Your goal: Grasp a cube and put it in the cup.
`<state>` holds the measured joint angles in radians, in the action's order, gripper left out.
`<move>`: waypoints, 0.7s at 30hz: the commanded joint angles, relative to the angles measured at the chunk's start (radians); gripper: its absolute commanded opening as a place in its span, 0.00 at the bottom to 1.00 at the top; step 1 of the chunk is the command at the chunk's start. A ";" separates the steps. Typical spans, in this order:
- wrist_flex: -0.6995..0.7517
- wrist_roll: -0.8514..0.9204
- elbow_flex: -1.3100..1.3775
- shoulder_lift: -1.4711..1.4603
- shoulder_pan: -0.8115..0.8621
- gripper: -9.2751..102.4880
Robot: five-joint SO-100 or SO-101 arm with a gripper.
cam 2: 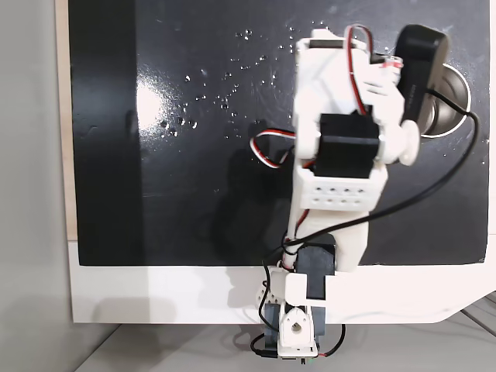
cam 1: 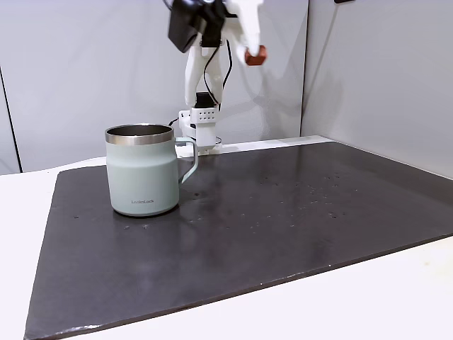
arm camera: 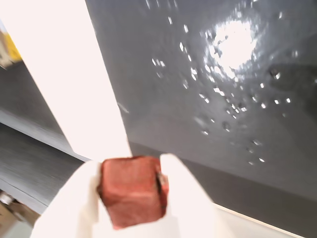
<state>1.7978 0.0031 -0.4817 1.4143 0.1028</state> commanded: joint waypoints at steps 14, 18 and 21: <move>-0.003 0.107 -0.161 0.126 0.368 0.14; -0.003 0.132 -0.169 0.100 0.405 0.14; -0.003 0.152 -0.186 0.067 0.433 0.14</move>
<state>1.7994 0.1335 -0.6642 1.4864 0.5108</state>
